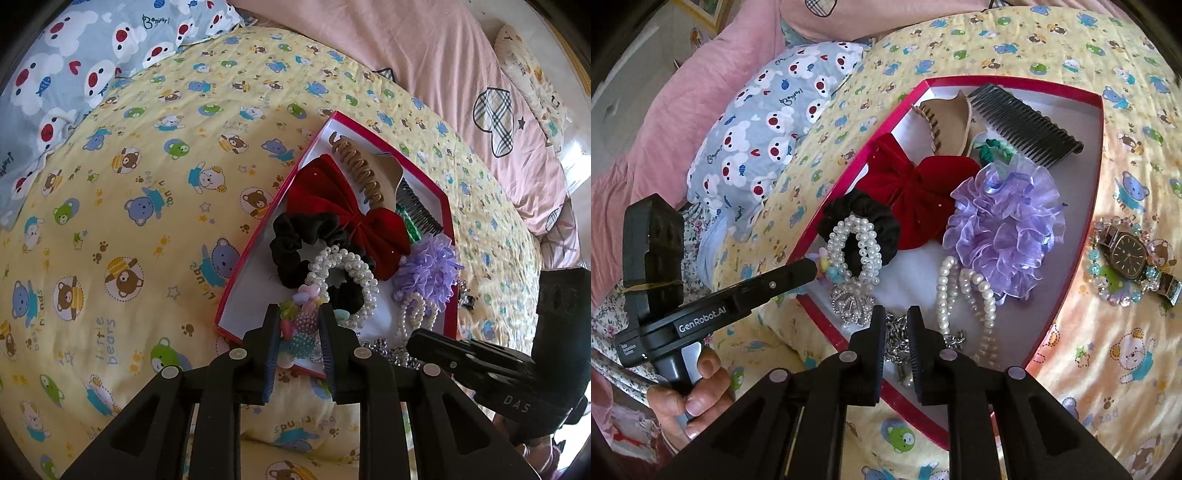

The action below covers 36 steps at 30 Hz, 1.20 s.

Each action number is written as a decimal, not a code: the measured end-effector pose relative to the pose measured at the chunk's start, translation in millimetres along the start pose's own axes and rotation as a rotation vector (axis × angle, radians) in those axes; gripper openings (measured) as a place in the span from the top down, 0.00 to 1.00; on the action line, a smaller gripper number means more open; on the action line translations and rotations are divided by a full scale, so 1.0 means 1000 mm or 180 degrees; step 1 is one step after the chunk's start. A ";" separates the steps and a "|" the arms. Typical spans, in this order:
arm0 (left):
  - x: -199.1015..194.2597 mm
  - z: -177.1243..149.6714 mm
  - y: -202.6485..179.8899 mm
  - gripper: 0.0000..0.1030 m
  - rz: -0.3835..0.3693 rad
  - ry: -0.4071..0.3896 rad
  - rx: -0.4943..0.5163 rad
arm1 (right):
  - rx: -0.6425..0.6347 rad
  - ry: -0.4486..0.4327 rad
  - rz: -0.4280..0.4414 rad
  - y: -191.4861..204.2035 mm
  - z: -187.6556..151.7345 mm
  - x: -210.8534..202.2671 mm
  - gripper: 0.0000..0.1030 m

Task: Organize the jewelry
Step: 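Carry the bead bracelet and silver chain into the box and release both, then open both tools and lift them away from the box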

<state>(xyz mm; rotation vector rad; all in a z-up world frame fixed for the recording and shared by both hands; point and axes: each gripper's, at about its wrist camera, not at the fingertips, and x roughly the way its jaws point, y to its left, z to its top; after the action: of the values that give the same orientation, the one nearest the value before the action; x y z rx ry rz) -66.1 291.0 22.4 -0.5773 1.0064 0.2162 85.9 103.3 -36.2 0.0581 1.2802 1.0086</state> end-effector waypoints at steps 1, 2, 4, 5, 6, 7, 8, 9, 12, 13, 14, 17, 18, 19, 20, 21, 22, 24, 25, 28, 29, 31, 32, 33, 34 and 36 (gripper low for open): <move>0.001 0.000 0.000 0.80 0.0008 0.0004 0.0002 | -0.0009 -0.0015 -0.0007 0.001 0.000 -0.002 0.86; 0.002 0.000 0.000 0.80 0.0013 0.0012 0.0003 | -0.0012 -0.0029 -0.0010 0.001 0.000 -0.003 0.86; 0.003 0.000 -0.001 0.80 0.0023 0.0030 0.0011 | -0.0004 -0.0062 -0.0015 0.001 -0.001 -0.007 0.86; 0.004 0.001 -0.002 0.80 0.0031 0.0044 0.0017 | 0.0000 -0.0076 -0.0016 0.001 -0.001 -0.009 0.86; 0.004 0.001 -0.003 0.78 0.0050 0.0046 0.0030 | 0.0005 -0.0097 -0.0024 0.000 -0.001 -0.011 0.86; 0.004 0.001 -0.004 0.74 0.0064 0.0040 0.0045 | 0.0011 -0.0117 -0.0028 0.000 -0.001 -0.014 0.86; 0.003 0.001 -0.006 0.70 0.0074 0.0026 0.0055 | 0.0020 -0.0134 -0.0026 -0.001 0.000 -0.017 0.85; 0.002 0.000 -0.007 0.67 0.0091 0.0007 0.0070 | 0.0035 -0.0154 -0.0020 -0.002 -0.001 -0.019 0.85; -0.001 0.000 -0.010 0.57 0.0115 -0.0016 0.0110 | 0.0070 -0.0209 -0.0017 -0.004 0.000 -0.026 0.79; -0.002 -0.001 -0.011 0.53 0.0104 -0.0028 0.0112 | 0.0088 -0.0234 -0.0015 -0.005 0.000 -0.029 0.75; -0.004 -0.001 -0.010 0.49 0.0095 -0.0036 0.0113 | 0.0101 -0.0260 -0.0003 -0.006 -0.001 -0.031 0.67; -0.009 -0.002 -0.010 0.43 0.0083 -0.0063 0.0109 | 0.0148 -0.0342 0.0016 -0.009 -0.001 -0.039 0.58; -0.011 -0.002 -0.011 0.42 0.0091 -0.0068 0.0111 | 0.0170 -0.0362 0.0028 -0.011 -0.001 -0.041 0.58; -0.012 -0.002 -0.011 0.41 0.0093 -0.0065 0.0113 | 0.0191 -0.0378 0.0036 -0.012 -0.001 -0.043 0.57; -0.013 -0.003 -0.011 0.40 0.0095 -0.0061 0.0110 | 0.0209 -0.0394 0.0038 -0.014 -0.002 -0.045 0.53; -0.015 -0.003 -0.011 0.40 0.0093 -0.0061 0.0105 | 0.0228 -0.0419 0.0045 -0.016 -0.002 -0.048 0.49; -0.017 -0.004 -0.011 0.39 0.0086 -0.0066 0.0103 | 0.0240 -0.0442 0.0051 -0.017 -0.003 -0.051 0.47; -0.022 -0.006 -0.013 0.36 0.0092 -0.0088 0.0113 | 0.0261 -0.0488 0.0063 -0.018 -0.003 -0.056 0.42; -0.024 -0.006 -0.014 0.32 0.0099 -0.0094 0.0125 | 0.0280 -0.0512 0.0070 -0.019 -0.004 -0.059 0.40; -0.034 -0.009 -0.017 0.20 0.0144 -0.0134 0.0132 | 0.0330 -0.0578 0.0119 -0.022 -0.006 -0.066 0.28; -0.037 -0.010 -0.018 0.19 0.0140 -0.0137 0.0133 | 0.0345 -0.0591 0.0132 -0.023 -0.007 -0.068 0.27; -0.041 -0.012 -0.018 0.16 0.0146 -0.0113 0.0114 | 0.0384 -0.0610 0.0188 -0.026 -0.009 -0.072 0.22; -0.043 -0.013 -0.017 0.16 0.0130 -0.0111 0.0110 | 0.0406 -0.0617 0.0208 -0.028 -0.011 -0.073 0.20; -0.045 -0.014 -0.018 0.16 0.0130 -0.0110 0.0107 | 0.0428 -0.0627 0.0216 -0.029 -0.013 -0.075 0.18; -0.047 -0.015 -0.018 0.16 0.0159 -0.0103 0.0101 | 0.0448 -0.0637 0.0207 -0.031 -0.015 -0.076 0.18; -0.050 -0.016 -0.017 0.16 0.0269 -0.0081 0.0088 | 0.0463 -0.0647 0.0175 -0.034 -0.018 -0.078 0.17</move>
<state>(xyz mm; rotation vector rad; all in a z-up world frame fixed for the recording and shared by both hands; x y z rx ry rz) -96.7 272.2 64.1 -0.5063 1.0085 0.2833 96.1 24.5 -1.9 0.3019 1.1684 0.9298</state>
